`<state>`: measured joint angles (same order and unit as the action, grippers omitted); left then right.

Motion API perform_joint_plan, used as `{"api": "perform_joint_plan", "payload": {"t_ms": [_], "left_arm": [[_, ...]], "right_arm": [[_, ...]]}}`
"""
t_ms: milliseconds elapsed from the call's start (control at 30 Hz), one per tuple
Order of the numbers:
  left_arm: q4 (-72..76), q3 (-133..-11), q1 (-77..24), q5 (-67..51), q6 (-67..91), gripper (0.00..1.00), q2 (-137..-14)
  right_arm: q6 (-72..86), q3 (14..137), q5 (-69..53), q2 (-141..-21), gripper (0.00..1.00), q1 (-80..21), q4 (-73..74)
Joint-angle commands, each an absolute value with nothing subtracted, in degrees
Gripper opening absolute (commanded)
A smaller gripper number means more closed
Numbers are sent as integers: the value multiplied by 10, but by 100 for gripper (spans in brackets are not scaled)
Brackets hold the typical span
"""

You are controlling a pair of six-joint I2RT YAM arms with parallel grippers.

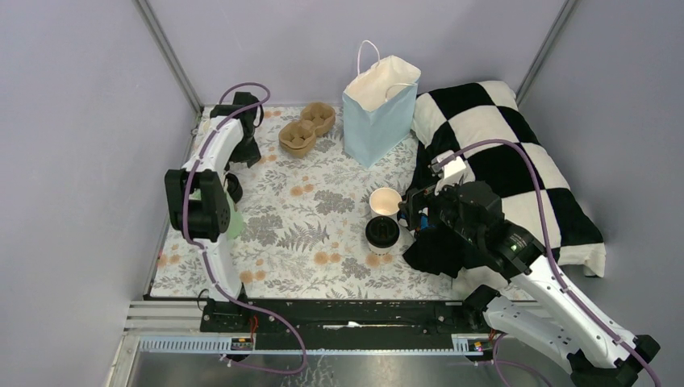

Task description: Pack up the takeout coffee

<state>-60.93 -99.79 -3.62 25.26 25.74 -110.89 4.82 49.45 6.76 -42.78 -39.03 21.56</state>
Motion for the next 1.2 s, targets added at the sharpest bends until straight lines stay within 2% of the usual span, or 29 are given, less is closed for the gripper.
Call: {"api": "perform_joint_plan", "payload": {"t_ms": [0, 200, 400, 700, 1167], "left_arm": [[-633, -1038, -21, 256, 252, 63, -1138], [-628, -1037, -12, 241, 263, 56, -1158], [-625, -1038, -3, 230, 263, 55, -1178], [-599, -1017, 19, 215, 268, 43, -1182], [-566, -978, 29, 197, 272, 40, -1170]], "right_arm": [[44, 490, 46, -429, 100, -388, 195], [42, 485, 50, -429, 100, -388, 190], [40, 486, 53, -426, 100, -388, 190], [42, 485, 54, -427, 100, -388, 185], [48, 482, 50, -428, 100, -388, 181]]}}
